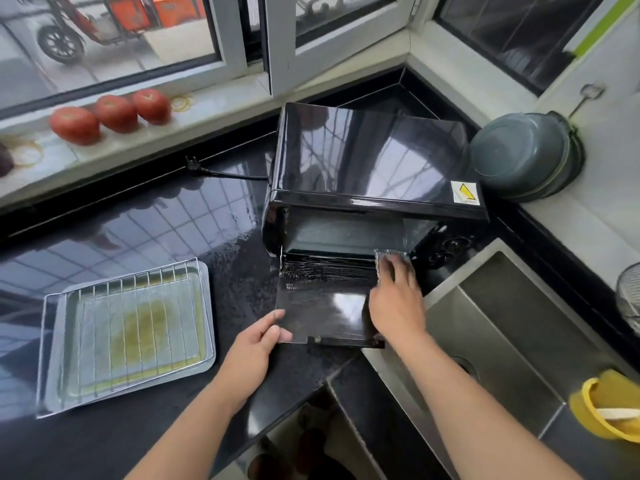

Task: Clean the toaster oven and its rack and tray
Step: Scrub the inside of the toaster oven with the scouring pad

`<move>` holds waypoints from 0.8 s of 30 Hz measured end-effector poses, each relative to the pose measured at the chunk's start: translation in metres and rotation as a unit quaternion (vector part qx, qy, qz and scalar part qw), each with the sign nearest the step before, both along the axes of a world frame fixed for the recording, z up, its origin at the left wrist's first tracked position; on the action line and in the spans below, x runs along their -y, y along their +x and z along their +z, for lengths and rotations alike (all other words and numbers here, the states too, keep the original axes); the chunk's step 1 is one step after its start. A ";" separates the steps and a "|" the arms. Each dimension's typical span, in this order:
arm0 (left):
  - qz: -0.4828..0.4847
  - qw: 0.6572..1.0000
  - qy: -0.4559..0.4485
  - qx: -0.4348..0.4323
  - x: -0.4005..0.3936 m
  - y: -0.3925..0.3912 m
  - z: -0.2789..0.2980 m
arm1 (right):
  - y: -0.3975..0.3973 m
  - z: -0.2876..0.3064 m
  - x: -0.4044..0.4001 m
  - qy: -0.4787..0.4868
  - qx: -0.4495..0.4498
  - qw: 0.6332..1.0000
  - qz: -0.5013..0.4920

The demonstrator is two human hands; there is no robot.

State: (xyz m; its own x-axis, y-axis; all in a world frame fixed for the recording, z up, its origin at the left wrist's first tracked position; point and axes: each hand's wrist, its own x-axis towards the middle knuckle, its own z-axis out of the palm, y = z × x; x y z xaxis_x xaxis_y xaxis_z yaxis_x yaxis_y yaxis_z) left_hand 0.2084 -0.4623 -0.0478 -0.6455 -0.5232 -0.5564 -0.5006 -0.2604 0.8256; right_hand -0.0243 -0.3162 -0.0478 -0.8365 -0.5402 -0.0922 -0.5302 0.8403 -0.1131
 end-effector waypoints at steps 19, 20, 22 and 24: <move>0.023 0.996 0.079 -0.028 0.006 0.000 -0.006 | 0.116 0.010 0.064 -0.031 0.096 0.965 0.241; 0.042 0.992 0.110 -0.045 0.007 0.001 -0.004 | 0.135 0.008 0.061 -0.032 0.103 0.957 0.268; 0.057 0.985 0.150 -0.058 0.013 0.004 -0.003 | 0.157 0.006 0.051 -0.036 0.115 0.952 0.283; 0.039 0.986 0.151 -0.050 0.014 0.006 -0.002 | 0.153 0.009 0.034 -0.020 0.098 0.953 0.285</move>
